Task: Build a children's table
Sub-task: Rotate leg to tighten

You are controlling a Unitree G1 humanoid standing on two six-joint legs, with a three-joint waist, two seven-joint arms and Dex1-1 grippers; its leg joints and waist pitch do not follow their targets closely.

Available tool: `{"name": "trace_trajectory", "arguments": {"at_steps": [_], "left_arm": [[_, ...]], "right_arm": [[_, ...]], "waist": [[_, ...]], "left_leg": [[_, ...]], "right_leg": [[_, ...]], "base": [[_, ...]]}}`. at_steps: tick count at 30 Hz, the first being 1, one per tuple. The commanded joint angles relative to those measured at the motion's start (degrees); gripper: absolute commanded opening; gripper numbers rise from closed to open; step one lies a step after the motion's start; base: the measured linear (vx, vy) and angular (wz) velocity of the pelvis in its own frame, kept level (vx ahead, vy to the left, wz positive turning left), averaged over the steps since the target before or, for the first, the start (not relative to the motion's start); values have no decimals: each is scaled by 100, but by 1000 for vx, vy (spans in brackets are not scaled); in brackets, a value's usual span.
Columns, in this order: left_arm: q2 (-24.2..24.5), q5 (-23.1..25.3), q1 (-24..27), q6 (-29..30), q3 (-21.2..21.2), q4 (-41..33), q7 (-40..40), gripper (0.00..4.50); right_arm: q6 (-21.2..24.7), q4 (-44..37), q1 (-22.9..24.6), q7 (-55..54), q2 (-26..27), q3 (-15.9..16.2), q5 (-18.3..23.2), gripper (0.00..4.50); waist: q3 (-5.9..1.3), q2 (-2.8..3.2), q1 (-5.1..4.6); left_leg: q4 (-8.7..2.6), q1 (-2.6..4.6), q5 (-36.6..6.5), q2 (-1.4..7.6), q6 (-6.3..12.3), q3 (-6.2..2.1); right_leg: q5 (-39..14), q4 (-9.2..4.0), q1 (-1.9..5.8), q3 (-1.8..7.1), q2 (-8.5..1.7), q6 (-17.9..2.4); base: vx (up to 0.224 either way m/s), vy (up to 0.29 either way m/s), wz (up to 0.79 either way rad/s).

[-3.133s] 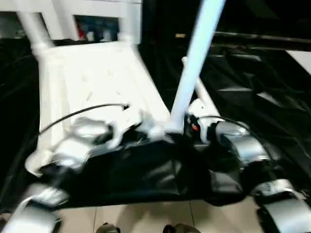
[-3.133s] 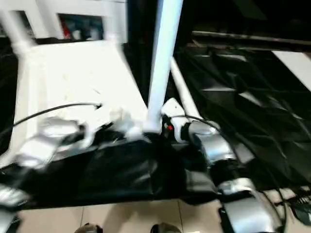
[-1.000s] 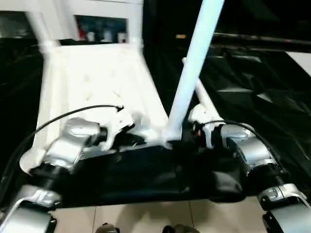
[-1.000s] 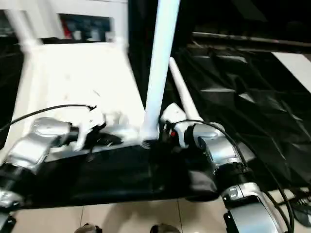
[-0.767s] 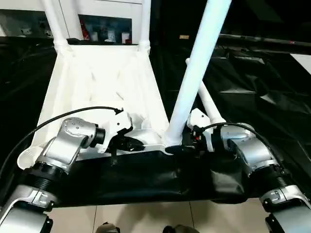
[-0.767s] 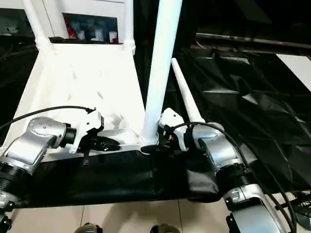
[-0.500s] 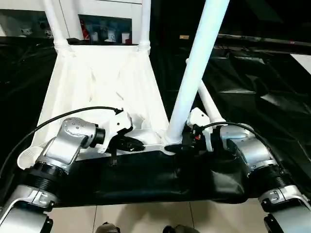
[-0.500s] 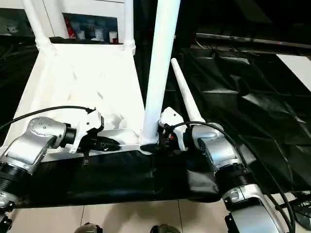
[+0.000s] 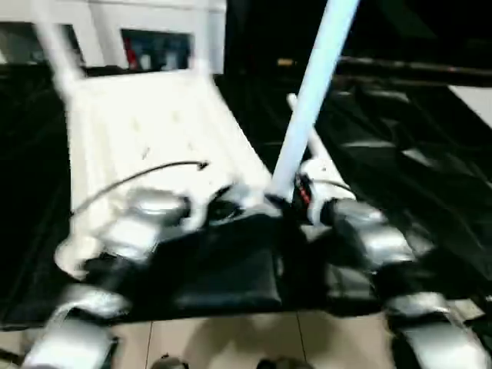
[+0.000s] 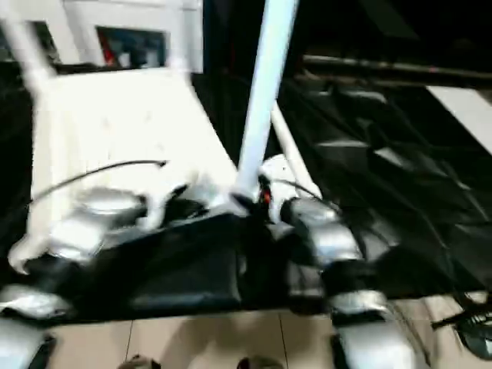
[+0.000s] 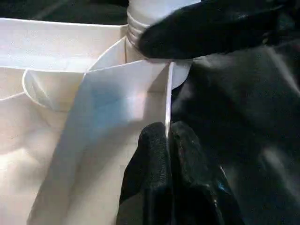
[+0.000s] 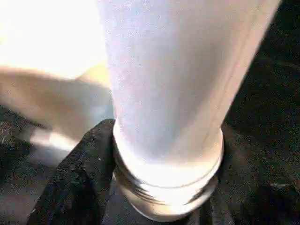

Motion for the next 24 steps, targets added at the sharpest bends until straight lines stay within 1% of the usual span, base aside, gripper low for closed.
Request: {"name": "trace_trajectory", "arguments": {"at_steps": [1,2,3,4,5,7,8,9,10,11,12,13,14,15,16,17,18,19,20,21,22,23,24], "left_arm": [[-503,55,-118,44,-114,240,632,0],[-503,55,-118,44,-114,240,632,0],[-627,71,-146,33,-160,251,682,0],[-718,84,-172,29,-192,270,729,0],[-756,96,-185,18,-220,281,736,0],[-700,125,-169,-7,-255,272,709,0],[-688,126,-165,-9,-252,270,707,0],[-678,127,-162,-15,-247,277,710,0],[-645,154,-155,-21,-238,281,713,0],[-606,180,-151,-39,-225,291,715,0],[-572,200,-150,-58,-204,312,717,0],[-544,218,-149,-74,-184,332,727,0],[-532,233,-157,-85,-147,366,764,0],[-515,255,-193,-117,-81,445,863,0],[-510,264,-208,-132,-55,480,909,0],[-517,260,-255,-188,23,565,1033,0],[-564,209,-379,-317,214,792,1307,0],[-599,186,-452,-469,332,953,1537,0],[-620,171,-496,-561,403,1050,1677,0],[-651,156,-603,-772,542,1298,1989,0],[-647,174,-770,-1138,702,1675,2445,0],[-625,194,-823,-1257,729,1785,2565,0],[-609,188,-890,-1357,785,1908,2694,0]], "right_arm": [[176,340,19,-416,448,144,94,274],[176,340,19,-416,448,144,94,274],[43,380,-13,-372,530,270,-19,274],[-67,409,-43,-309,585,360,-93,274],[-147,427,-63,-263,601,414,-145,274],[-262,399,-85,-152,540,408,-136,274],[-271,397,-88,-132,530,390,-117,274],[-286,404,-95,-108,520,362,-93,274],[-275,419,-119,-81,522,262,-18,308],[-269,426,-144,-46,515,172,49,343],[-289,442,-170,-61,488,127,63,343],[-339,438,-181,-94,447,130,29,347],[-433,415,-182,-133,403,139,-9,347],[-480,293,-157,-184,355,108,-9,347],[-504,246,-146,-198,338,86,-9,347],[-525,145,-115,-224,310,59,-5,347],[-566,-49,-36,-290,248,43,-33,347],[-573,-106,-11,-340,235,21,-31,347],[-577,-140,4,-370,227,7,-30,347],[-581,-203,33,-444,220,-47,-10,347],[-581,-310,83,-543,215,-126,26,347],[-580,-353,103,-566,212,-145,37,347],[-574,-386,125,-600,213,-159,34,347]], "waist": [[-299,39,0],[-301,40,-2],[-314,37,16],[-332,33,31],[-337,24,29],[-342,30,38],[-344,36,40],[-354,21,43],[-346,33,40],[-345,32,39],[-341,31,41],[-368,25,54],[-380,4,48],[-377,20,58],[-385,-1,56],[-386,9,69],[-394,-9,76],[-402,-16,76],[-400,-22,71],[-412,-32,44],[-440,-39,29],[-450,-46,11],[-478,48,36]], "left_leg": [[-368,37,-1289,128,-45,-20],[-369,26,-1242,130,-36,-22],[-355,30,-1158,126,27,-7],[-343,20,-1066,118,98,1],[-339,6,-1001,117,125,1],[-335,-16,-846,113,201,1],[-335,-13,-834,114,215,1],[-333,-4,-851,118,232,3],[-337,1,-928,121,231,5],[-337,7,-981,120,231,7],[-339,9,-1016,122,229,6],[-334,-3,-970,124,216,1],[-333,-11,-946,125,216,0],[-333,-2,-921,129,209,1],[-328,3,-922,124,213,8],[-327,9,-915,127,209,8],[-319,-4,-879,113,216,15],[-322,-8,-863,114,221,5],[-321,-40,-826,92,234,3],[-331,-102,-738,77,229,-28],[-321,-121,-645,86,209,-36],[-308,-163,-487,65,227,-50],[-286,-87,-382,81,282,-49]], "right_leg": [[-1760,-508,206,288,-411,-881],[-1637,-493,213,288,-406,-887],[-1391,-481,214,290,-400,-916],[-1216,-463,239,291,-411,-955],[-1133,-452,251,294,-412,-974],[-886,-421,269,288,-404,-1026],[-844,-418,271,287,-405,-1043],[-852,-417,274,283,-407,-1064],[-955,-433,266,283,-410,-1065],[-1021,-442,261,284,-409,-1056],[-1085,-448,258,284,-408,-1043],[-1102,-441,275,284,-423,-1025],[-1091,-436,287,281,-422,-1022],[-1077,-437,273,281,-426,-1025],[-1083,-442,271,281,-417,-1020],[-1080,-435,271,284,-426,-1025],[-1064,-441,284,283,-414,-989],[-1062,-433,294,280,-419,-959],[-1062,-440,313,276,-410,-920],[-1064,-431,360,254,-402,-831],[-981,-403,393,251,-418,-805],[-810,-390,410,244,-404,-740],[-483,-357,366,255,-421,-843]], "base": [[0,0,0],[0,0,0],[0,0,0],[0,0,0],[0,0,0],[0,0,0],[0,0,0],[0,0,0],[0,0,0],[0,0,0],[0,0,0],[0,0,0],[0,0,0],[0,0,0],[0,0,0],[0,0,0],[0,0,0],[0,0,0],[0,0,0],[0,0,0],[0,0,0],[0,0,0],[0,0,0]]}}
